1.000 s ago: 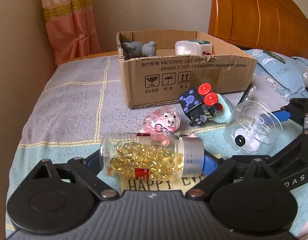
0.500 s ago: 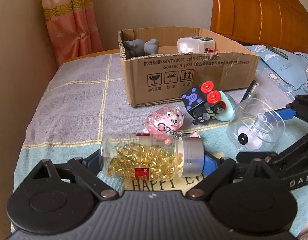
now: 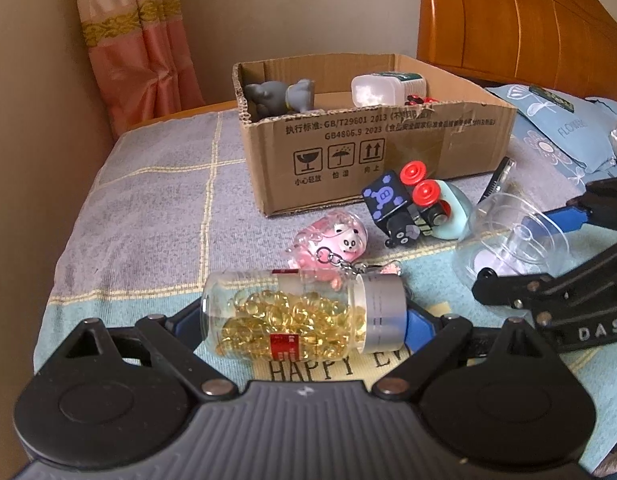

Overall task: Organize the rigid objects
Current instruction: 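Close the left tool on the capsule bottle while the right tool grasps the clear container, then carry the capsule bottle and clear container into the box and open both tools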

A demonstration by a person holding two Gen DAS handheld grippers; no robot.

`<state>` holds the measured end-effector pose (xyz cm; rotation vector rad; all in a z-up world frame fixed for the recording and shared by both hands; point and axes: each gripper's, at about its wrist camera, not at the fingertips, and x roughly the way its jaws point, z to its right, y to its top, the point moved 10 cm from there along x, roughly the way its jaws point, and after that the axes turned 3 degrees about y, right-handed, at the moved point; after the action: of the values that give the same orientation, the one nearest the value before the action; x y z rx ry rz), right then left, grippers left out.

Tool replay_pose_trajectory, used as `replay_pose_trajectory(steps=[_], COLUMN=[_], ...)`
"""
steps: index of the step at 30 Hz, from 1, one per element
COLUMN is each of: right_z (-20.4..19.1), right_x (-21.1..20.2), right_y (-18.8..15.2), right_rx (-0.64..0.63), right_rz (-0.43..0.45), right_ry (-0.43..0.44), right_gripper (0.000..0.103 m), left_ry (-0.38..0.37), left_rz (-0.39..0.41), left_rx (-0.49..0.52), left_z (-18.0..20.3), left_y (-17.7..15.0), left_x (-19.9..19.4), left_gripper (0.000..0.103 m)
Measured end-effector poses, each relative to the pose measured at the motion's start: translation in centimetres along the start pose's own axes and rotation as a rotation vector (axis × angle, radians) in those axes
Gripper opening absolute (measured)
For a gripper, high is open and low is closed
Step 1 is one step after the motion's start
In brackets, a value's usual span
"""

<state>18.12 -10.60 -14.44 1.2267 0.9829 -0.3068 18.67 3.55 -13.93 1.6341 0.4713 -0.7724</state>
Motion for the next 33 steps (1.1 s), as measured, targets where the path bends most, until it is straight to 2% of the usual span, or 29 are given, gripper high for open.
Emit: replay_pose_trajectory(steps=[9,17,24,33], right_z=[0.2,1.0,1.4,2.6], right_x=[-0.1,-2.3,-4.7,-6.7], right_y=[-0.2,-0.1,1.4,5.0], right_rx=[0.022,-0.01,-0.058,-0.08], right_rz=[-0.015,-0.063,-0.075,-0.018], right_ry=[0.006,0.104,0.14,0.142], right_gripper=[0.08,0.08,0.08,0.08], left_ry=[-0.024,-0.1,-0.153,-0.128], left_rz=[-0.035,-0.095,-0.095,-0.041], left_rx=[0.059,0.136,0.163,0.183], left_z=[0.4,1.0,1.1,0.8], left_y=[0.1,1.1,4.8,12.2], left_x=[-0.2,-2.3,-4.2,-3.5], left_gripper=[0.093,0.093,0.093,0.093])
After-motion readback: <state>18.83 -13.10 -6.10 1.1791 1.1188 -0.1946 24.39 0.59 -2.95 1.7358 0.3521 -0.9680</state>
